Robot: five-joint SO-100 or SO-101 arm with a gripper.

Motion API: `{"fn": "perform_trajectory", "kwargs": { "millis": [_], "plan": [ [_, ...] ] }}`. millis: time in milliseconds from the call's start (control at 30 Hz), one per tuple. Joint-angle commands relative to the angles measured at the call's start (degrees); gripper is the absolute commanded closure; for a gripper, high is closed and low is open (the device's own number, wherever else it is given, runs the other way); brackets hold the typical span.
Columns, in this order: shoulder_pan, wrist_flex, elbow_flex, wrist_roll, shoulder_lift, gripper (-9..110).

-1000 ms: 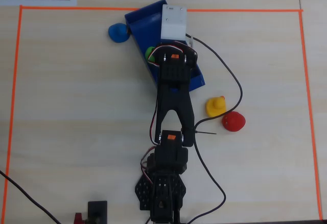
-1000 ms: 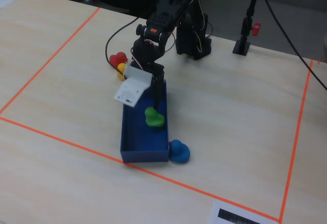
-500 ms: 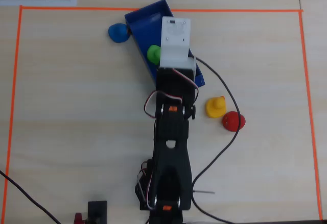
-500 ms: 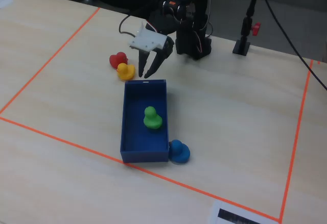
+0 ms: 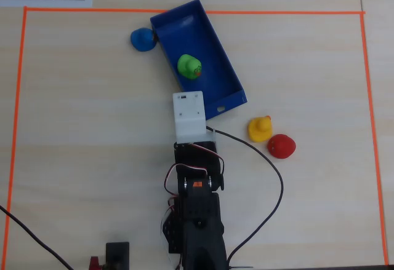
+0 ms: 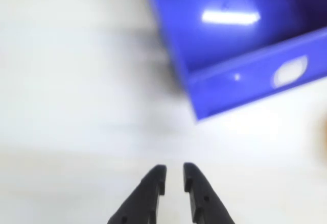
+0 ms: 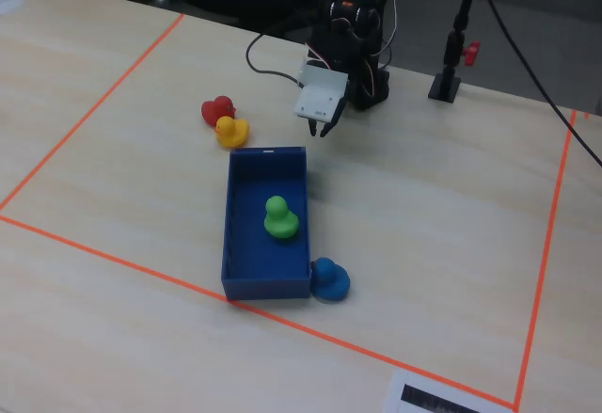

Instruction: Grasp green duck and put it into box.

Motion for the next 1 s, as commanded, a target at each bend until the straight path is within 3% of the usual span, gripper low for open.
{"fn": "perform_trajectory", "kwargs": {
  "millis": [0,467,967],
  "plan": [
    [-0.3,3.1,2.2,0.0,3.9,101],
    [-1.1,13.9,11.7,-2.2,13.7,101],
    [-0.4,14.0,11.8,-0.4,13.8,94]
  ]
}}
